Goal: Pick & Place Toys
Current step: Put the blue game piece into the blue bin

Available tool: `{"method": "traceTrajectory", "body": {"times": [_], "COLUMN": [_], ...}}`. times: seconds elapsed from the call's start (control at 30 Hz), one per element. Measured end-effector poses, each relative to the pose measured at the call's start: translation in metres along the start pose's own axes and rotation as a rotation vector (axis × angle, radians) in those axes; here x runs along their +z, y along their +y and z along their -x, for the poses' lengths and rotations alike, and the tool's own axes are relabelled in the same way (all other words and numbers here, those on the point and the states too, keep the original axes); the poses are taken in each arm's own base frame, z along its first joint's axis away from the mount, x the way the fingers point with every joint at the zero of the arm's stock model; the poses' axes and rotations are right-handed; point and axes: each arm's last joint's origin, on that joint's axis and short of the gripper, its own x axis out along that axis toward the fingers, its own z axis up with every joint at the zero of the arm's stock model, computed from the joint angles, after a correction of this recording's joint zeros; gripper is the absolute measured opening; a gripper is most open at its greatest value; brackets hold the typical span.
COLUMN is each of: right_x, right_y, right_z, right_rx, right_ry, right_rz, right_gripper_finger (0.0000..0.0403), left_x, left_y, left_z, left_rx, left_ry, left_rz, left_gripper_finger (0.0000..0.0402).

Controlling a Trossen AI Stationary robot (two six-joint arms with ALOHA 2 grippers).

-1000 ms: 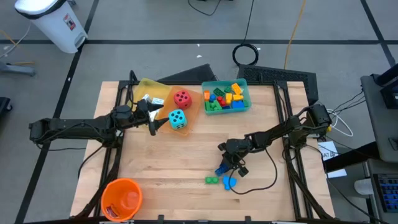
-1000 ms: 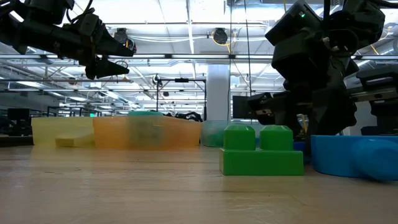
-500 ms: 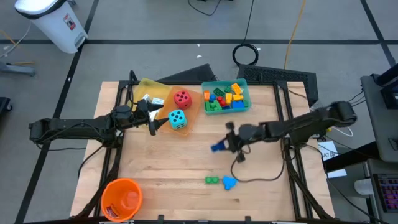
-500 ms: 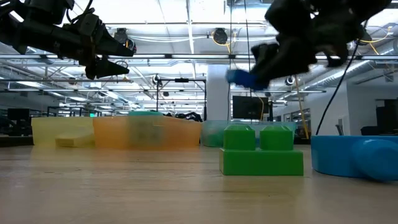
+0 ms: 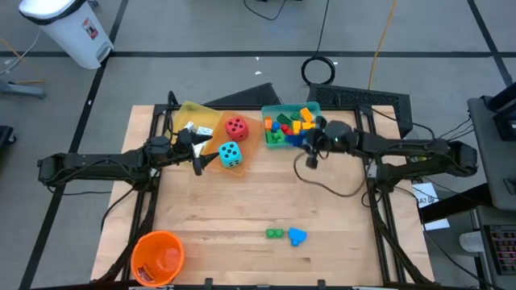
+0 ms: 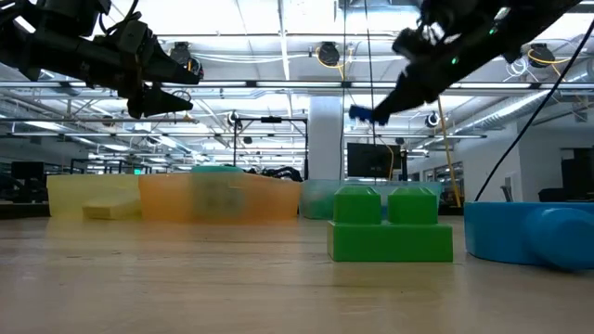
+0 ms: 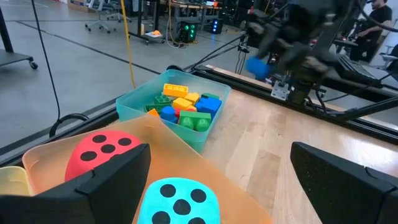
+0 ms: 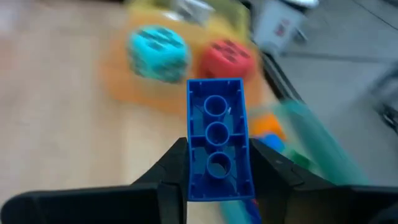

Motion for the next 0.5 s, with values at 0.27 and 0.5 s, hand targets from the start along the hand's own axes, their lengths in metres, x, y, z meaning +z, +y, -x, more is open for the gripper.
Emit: {"method": "traceTrajectory", "body": {"times": [0.27, 0.5], "right_x": [-0.034, -0.070], "right_y": [-0.055, -0.089], "right_z": [-0.026, -0.060], "right_rx": [-0.098, -0.114], "right_ry": [0.135, 0.169], "right_rz": [-0.119, -0.254], "right_gripper_finger": [0.0096, 0.0096], "left_x": [0.000, 0.000], "left_y": [0.000, 0.000], "left_z": [0.000, 0.000], "left_rx": [0.001, 0.001], "left_ry": [0.000, 0.000], "left_rz": [0.000, -0.001], "left_gripper_finger": [0.0392, 0.0392]}}
